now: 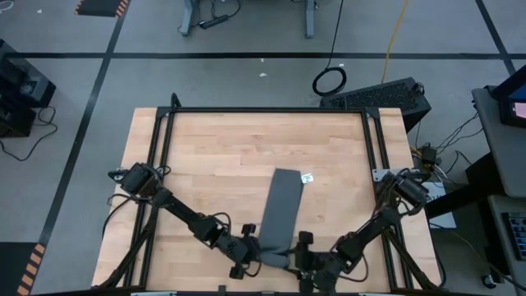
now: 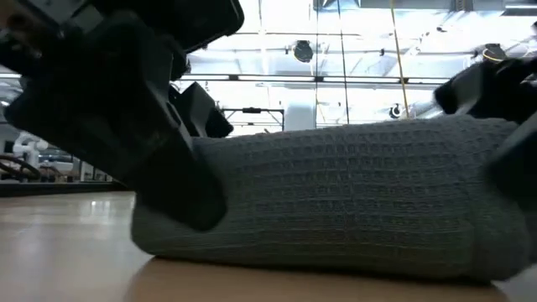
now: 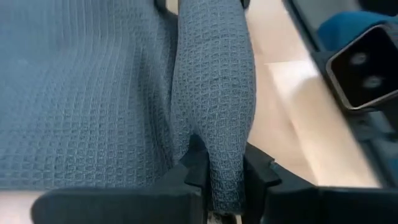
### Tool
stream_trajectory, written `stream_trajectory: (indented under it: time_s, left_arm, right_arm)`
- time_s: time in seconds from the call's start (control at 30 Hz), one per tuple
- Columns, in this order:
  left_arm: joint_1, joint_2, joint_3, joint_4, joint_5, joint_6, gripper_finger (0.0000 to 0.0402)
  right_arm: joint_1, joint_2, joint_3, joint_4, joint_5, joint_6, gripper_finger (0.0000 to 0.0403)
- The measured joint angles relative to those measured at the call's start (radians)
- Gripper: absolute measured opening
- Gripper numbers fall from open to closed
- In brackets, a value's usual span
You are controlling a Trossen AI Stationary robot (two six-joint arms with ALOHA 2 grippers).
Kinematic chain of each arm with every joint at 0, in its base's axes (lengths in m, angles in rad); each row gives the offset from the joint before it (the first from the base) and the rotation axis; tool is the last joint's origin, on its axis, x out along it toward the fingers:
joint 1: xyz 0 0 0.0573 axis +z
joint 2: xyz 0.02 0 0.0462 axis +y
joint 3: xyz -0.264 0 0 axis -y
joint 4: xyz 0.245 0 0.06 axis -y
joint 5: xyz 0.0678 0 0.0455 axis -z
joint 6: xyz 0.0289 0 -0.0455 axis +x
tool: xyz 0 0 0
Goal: Roll towel into tight, uniform cylinder
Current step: Roll the towel
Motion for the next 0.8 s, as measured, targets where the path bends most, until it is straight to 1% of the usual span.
stream_trajectory:
  time_s: [0.1,0.2,0.37,0.47,0.53,0.6,0.67,0.8]
  left_arm:
    - [0.019,-0.012,-0.002,-0.008,0.071,-0.036,0.005]
    - [0.037,-0.026,-0.003,-0.018,0.136,-0.072,0.0051]
    - [0.088,-0.027,-0.004,-0.016,0.235,-0.188,0.0052]
    - [0.116,-0.019,-0.004,-0.007,0.27,-0.234,0.0052]
    - [0.128,-0.019,-0.004,-0.006,0.291,-0.236,0.0053]
    - [0.134,-0.019,-0.004,-0.003,0.297,-0.237,0.0053]
    - [0.137,-0.019,-0.004,0.002,0.3,-0.237,0.0053]
    - [0.147,-0.017,-0.005,0.011,0.315,-0.243,0.0053]
  right_arm:
    - [0.041,-0.017,0.001,-0.036,0.078,-0.027,0.0237]
    - [0.079,-0.019,0.001,-0.025,0.134,-0.09,0.0233]
    - [0.115,-0.015,0.016,-0.021,0.138,-0.215,0.0219]
    - [0.118,-0.014,0.018,0.039,0.139,-0.343,0.0215]
    - [0.113,-0.014,0.019,0.078,0.139,-0.394,0.0216]
    - [0.106,-0.014,0.02,0.083,0.137,-0.396,0.0219]
    - [0.092,-0.003,0.02,0.092,0.136,-0.356,0.0223]
    - [0.07,0.055,0.02,0.154,0.129,-0.193,0.0231]
